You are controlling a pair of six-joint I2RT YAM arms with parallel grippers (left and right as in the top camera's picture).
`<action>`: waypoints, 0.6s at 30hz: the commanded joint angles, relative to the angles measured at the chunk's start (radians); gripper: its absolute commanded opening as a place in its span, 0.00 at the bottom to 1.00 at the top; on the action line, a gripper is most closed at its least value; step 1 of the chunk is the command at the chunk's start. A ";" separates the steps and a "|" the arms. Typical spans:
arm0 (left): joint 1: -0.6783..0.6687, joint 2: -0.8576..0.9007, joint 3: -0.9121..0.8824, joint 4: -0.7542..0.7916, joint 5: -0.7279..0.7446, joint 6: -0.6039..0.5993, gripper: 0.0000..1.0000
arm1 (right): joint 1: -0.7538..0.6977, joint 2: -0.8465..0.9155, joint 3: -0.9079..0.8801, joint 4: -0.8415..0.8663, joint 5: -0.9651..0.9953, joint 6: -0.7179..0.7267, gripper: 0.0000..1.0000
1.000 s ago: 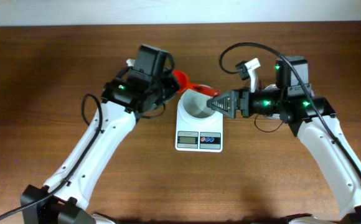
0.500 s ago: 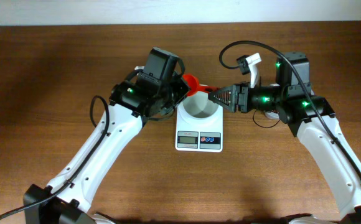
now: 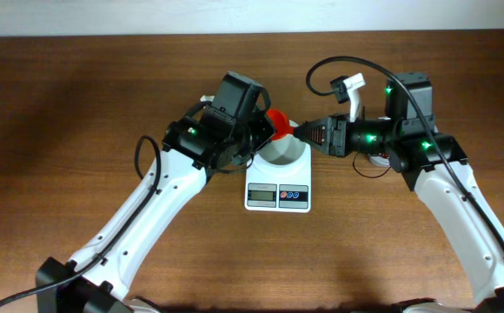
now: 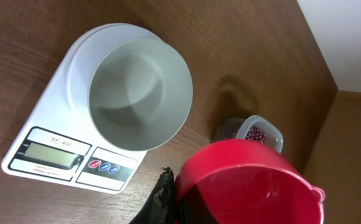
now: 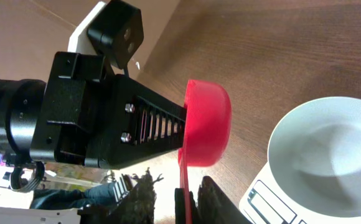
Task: Scoop item into bowl and weigh 50g on scale
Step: 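Hand the red scoop from the left gripper to the right gripper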
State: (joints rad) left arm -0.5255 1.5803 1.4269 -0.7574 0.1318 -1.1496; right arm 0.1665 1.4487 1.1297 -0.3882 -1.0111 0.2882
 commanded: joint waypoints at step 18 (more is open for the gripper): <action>-0.002 -0.018 0.017 0.006 0.002 -0.014 0.99 | 0.006 -0.003 0.017 0.000 0.003 -0.012 0.04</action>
State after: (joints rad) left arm -0.5255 1.5803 1.4269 -0.7547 0.1314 -1.1656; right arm 0.1661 1.4487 1.1297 -0.3882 -0.9970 0.2844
